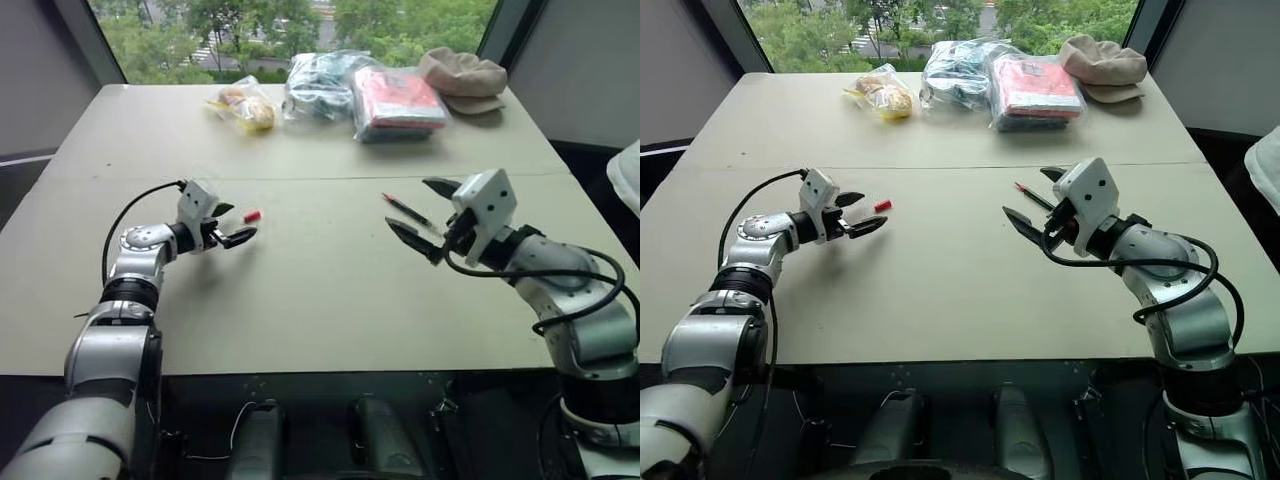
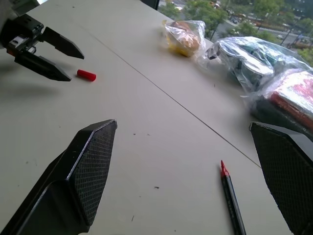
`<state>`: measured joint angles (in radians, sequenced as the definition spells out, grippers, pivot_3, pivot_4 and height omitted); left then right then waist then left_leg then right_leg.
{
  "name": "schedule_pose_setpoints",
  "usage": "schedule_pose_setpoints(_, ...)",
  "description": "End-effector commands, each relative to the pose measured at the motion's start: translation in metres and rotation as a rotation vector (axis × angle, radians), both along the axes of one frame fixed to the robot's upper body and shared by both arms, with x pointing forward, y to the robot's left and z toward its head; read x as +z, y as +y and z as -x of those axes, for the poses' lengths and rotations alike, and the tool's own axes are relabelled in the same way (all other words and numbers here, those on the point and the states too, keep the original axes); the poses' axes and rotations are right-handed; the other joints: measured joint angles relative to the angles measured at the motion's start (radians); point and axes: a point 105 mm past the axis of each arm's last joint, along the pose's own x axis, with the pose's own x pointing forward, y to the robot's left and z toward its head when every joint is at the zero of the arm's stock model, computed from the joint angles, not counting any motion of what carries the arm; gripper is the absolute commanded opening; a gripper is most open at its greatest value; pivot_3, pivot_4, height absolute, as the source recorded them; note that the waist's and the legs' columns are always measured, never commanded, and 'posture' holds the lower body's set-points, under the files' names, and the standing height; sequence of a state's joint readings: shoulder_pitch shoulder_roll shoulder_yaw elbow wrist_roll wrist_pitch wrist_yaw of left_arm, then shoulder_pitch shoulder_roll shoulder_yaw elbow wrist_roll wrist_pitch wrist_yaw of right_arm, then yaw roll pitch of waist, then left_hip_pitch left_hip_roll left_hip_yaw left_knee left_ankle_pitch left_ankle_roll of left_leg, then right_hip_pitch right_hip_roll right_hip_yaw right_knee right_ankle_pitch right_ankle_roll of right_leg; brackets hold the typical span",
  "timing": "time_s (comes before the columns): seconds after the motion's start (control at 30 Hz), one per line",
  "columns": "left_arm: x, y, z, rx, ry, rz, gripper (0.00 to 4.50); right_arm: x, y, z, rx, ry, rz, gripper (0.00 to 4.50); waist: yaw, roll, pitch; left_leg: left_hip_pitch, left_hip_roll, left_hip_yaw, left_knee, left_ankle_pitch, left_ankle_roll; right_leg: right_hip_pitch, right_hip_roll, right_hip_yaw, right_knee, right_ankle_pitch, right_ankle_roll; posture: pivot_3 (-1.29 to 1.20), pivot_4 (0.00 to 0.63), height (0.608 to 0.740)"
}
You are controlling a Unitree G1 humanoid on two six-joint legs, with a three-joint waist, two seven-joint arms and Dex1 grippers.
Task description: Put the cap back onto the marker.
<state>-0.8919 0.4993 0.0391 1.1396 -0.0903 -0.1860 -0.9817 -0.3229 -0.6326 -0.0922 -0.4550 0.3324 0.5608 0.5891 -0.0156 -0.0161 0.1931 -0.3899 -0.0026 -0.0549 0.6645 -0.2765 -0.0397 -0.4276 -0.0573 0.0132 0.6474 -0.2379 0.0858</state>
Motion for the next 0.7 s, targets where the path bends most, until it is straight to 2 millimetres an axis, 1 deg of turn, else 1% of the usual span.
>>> schedule_pose_setpoints(0.03,0.012,-0.002,-0.004,-0.013,-0.041,-0.022,4.47,0.017,0.002,0.006,0.005,-0.073,-0.001,4.5,-0.001,0.0,0.0,0.0,0.0,0.0,0.0,0.0,0.0,0.0,0.0,0.0,0.0,0.0,0.0,0.0,0.15,0.74)
schedule_pose_setpoints(0.3,0.006,-0.002,-0.009,0.032,-0.007,-0.028,4.47,0.018,-0.001,0.007,-0.01,-0.078,0.005,4.5,0.002,0.0,0.0,0.0,0.0,0.0,0.0,0.0,0.0,0.0,0.0,0.0,0.0,0.0,0.0,0.0,0.15,0.74)
schedule_pose_setpoints(0.53,-0.002,-0.007,-0.01,0.044,0.019,-0.037,4.47,0.019,-0.003,0.008,-0.02,-0.081,0.012,4.5,0.003,0.0,0.0,0.0,0.0,0.0,0.0,0.0,0.0,0.0,0.0,0.0,0.0,0.0,0.0,0.0,0.15,0.74)
schedule_pose_setpoints(0.7,-0.003,-0.01,-0.012,0.051,0.024,-0.038,4.47,0.02,-0.004,0.007,-0.027,-0.084,0.021,4.5,0.003,0.0,0.0,0.0,0.0,0.0,0.0,0.0,0.0,0.0,0.0,0.0,0.001,0.0,0.0,0.0,0.15,0.74)
